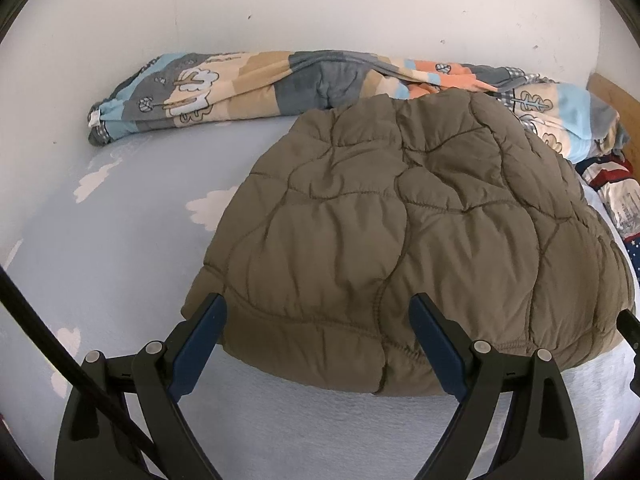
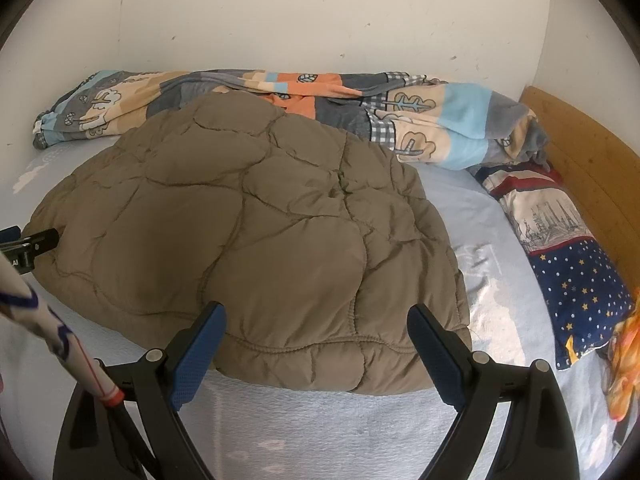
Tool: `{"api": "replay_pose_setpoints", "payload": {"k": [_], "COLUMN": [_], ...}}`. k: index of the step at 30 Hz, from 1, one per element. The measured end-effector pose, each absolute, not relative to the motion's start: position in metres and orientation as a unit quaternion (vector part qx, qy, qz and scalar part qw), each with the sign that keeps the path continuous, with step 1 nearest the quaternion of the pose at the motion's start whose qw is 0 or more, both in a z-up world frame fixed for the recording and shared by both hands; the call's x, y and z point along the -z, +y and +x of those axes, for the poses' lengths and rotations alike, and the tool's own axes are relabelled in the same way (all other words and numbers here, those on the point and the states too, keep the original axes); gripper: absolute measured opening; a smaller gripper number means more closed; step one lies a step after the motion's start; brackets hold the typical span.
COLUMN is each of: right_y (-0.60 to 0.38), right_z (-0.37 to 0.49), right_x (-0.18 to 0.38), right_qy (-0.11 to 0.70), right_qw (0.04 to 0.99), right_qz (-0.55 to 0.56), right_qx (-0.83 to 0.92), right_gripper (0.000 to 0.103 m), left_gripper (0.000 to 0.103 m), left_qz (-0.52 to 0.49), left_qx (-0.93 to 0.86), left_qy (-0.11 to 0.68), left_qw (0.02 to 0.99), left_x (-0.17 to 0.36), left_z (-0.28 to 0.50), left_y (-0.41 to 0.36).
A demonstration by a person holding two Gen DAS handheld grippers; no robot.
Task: Fold large clothes
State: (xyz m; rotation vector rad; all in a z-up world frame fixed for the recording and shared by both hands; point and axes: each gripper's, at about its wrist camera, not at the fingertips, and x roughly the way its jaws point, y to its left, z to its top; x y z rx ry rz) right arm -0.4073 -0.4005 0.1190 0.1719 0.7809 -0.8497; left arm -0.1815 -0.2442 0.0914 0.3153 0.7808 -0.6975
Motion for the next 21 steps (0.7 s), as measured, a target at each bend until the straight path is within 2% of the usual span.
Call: {"api": "replay_pose_setpoints", "payload": {"k": [21], "right_y": [-0.418], "right_z": [-0.414], "right_x": [-0.107], "right_qy": [0.370], "right_qw": [0.830], "right_qz": [0.139], "right_qx": [0.393], "right_gripper": [0.095], "left_gripper": [0.092], "left_qz": [0.211], "left_qx": [0.323], "left_qy": [0.269], "left_qw": [0.882], "left_x": [-0.110], "left_z": [-0.211], "left_y": [-0.248]}}
